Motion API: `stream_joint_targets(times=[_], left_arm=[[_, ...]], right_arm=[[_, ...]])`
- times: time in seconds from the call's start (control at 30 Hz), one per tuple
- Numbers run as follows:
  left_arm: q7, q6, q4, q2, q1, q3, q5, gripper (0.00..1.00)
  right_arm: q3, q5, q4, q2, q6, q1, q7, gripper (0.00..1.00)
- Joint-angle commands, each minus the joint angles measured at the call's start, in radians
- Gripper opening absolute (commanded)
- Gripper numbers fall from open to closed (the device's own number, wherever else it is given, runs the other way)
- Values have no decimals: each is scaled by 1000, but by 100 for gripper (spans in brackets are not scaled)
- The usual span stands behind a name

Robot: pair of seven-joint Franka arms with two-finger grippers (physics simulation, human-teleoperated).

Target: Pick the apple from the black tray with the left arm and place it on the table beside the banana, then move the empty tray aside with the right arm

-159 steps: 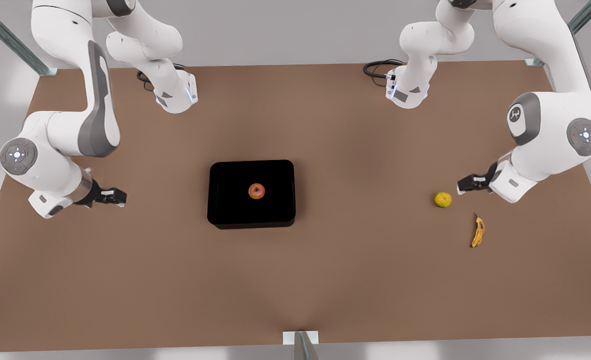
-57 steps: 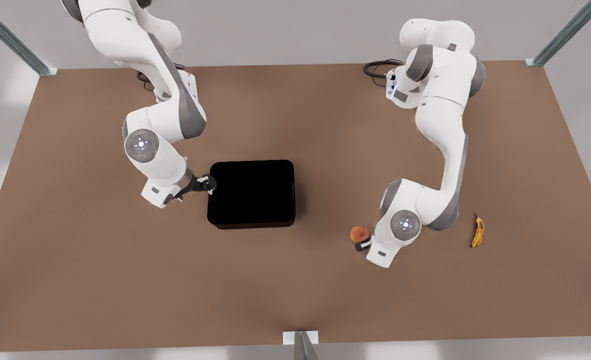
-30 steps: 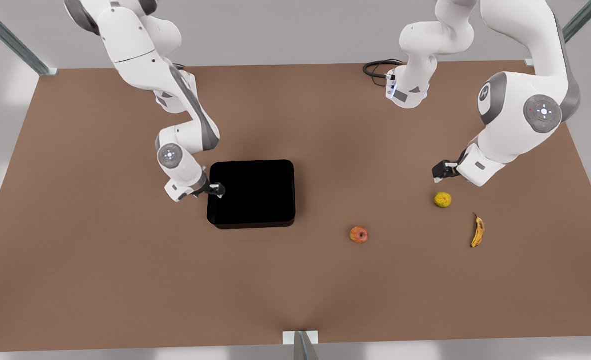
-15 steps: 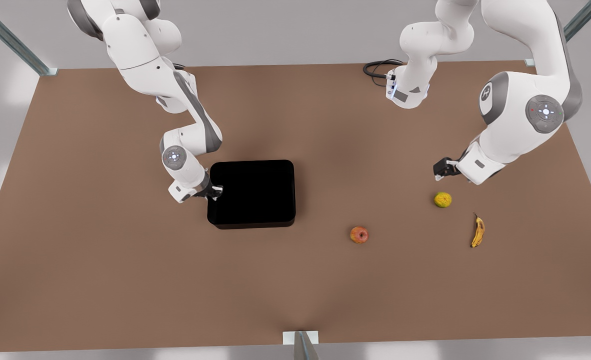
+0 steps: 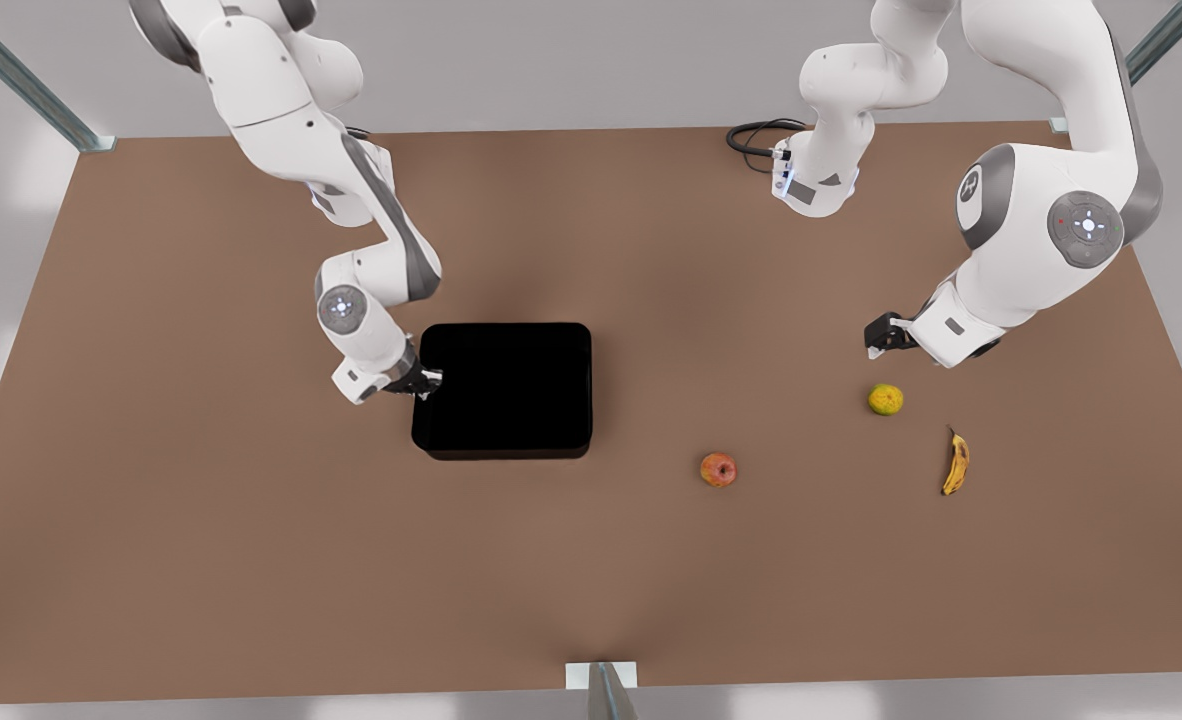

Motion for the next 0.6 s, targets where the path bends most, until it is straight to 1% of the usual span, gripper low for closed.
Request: stream_joint_targets(times=[0.0,0.1,0.17,0.23,0.3,0.37,0.43,0.5,0.57], left_arm=[[28,-1,0,-1,0,-1,1,100],[28,-1,-1,-1,0,-1,1,100],[28,-1,0,-1,0,-1,1,100],[27,-1,0,-2,0,-3,2,100],[-5,-1,0,-7,0,-19,2,100],[-13,-15,0,-13,0,-26,2,100],[-18,-15,16,-5,0,-24,-13,100],[-16,0,40,13,-4,-26,27,100],[-9,0,45,16,-1,-26,19,100]], right_arm=[[-1,-3,3,-16,-50,-12,-57,19],[-21,-3,12,-76,-108,-20,-125,19],[-60,-3,14,-119,-127,-20,-212,19],[-133,-3,52,-171,-235,-20,-342,18],[-202,-4,111,-191,-346,-20,-442,17],[-278,-6,204,-199,-487,-20,-554,17],[-343,-11,229,-194,-505,-20,-663,17],[-415,-11,240,-192,-530,-20,-784,17],[-484,-6,240,-189,-536,-21,-905,17]])
